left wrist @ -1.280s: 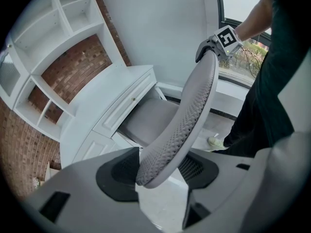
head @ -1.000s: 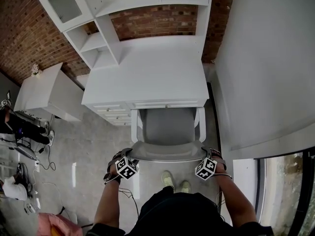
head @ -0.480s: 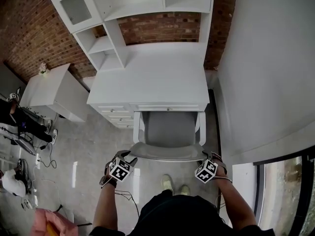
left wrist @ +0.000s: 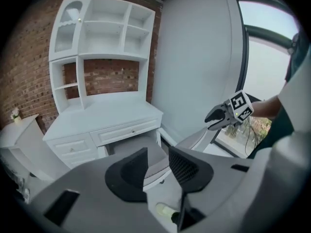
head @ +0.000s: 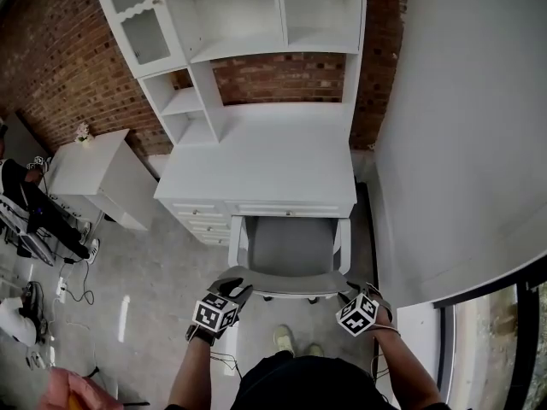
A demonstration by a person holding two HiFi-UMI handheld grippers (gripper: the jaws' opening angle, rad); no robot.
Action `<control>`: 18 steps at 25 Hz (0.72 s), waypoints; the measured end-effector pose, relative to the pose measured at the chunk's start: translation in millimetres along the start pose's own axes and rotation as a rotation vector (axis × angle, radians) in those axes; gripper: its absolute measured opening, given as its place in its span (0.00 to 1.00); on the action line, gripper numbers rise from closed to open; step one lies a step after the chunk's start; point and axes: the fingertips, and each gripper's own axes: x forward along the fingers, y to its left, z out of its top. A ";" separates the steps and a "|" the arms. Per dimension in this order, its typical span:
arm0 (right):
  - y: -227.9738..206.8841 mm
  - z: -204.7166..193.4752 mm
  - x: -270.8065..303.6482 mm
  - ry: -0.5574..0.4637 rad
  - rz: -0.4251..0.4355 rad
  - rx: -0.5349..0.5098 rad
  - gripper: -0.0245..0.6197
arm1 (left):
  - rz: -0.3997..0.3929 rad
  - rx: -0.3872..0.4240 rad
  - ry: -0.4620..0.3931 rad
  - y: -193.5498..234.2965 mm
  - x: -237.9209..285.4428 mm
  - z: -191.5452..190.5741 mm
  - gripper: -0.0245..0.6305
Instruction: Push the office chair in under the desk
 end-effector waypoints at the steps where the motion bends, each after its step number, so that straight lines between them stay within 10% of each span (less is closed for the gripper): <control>1: -2.3 6.1 -7.1 -0.023 -0.002 0.022 0.27 | -0.010 -0.029 -0.029 -6.0 -1.5 7.4 0.23; 18: -63.6 130.0 -102.9 -0.514 -0.062 0.404 0.06 | -0.009 -0.228 -0.383 -43.6 -43.2 123.3 0.07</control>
